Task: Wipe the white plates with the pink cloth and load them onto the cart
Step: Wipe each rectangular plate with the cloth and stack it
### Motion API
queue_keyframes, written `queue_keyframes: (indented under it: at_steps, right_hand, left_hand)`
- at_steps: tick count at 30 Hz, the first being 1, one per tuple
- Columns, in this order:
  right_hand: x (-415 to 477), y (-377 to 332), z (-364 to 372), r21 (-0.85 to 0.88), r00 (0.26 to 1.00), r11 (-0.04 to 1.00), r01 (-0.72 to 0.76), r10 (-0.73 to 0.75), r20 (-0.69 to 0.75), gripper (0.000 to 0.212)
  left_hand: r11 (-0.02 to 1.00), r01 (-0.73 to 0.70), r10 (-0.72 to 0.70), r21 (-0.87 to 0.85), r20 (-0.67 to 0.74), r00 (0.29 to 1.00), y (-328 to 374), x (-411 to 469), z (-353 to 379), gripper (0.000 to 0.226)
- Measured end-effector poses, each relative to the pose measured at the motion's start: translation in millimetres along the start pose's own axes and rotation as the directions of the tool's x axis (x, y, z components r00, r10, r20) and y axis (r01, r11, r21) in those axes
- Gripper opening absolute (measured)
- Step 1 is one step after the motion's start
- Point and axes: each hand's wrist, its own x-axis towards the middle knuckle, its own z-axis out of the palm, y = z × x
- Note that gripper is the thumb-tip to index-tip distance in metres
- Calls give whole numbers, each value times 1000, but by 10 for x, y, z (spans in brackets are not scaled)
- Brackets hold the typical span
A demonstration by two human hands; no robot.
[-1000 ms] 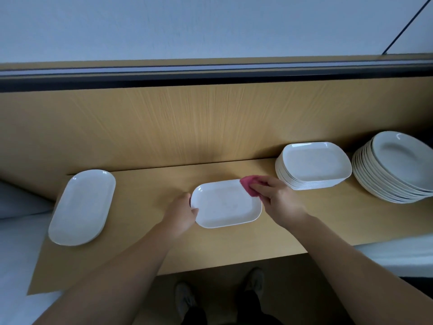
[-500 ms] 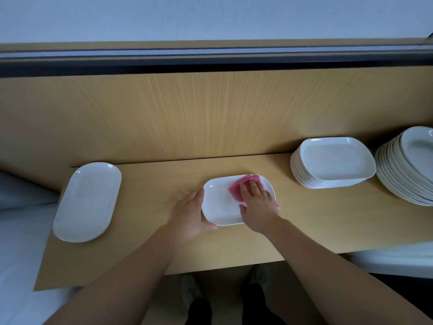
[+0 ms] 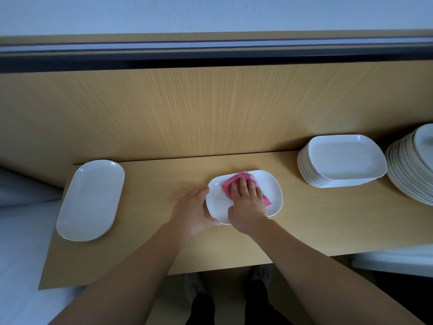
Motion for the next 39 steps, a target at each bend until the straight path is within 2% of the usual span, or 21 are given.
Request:
queue_keyframes:
  at_steps: [5,10,16,18,26,32,39]
  right_hand:
    - [-26,-109,-18,-41,997,997,69,-68,36,80]
    - [-31,-190,14,-93,973,970,226,-221,61,80]
    - [-90,99,46,-155,889,876,457,-447,98,78]
    - [-153,208,87,-150,868,856,495,-482,120,80]
    - [-158,340,24,-148,831,818,556,-545,111,73]
    - [-290,673,36,-109,815,808,578,-566,127,68]
    - [-352,1070,-64,-172,853,837,520,-501,146,61]
  left_hand:
    - [1000,10,-10,-12,2,1000,11,4,6,103]
    - [1000,-16,16,-8,-53,998,6,10,18,84]
    - [995,-17,21,100,-45,999,30,1,-16,92]
    - [991,-23,29,133,-41,999,33,-5,-27,98]
    - [933,-212,227,291,-20,974,31,22,6,88]
    - [915,-211,228,344,-12,974,-1,45,-27,79]
    - [904,-196,188,381,59,980,-13,74,-91,77]
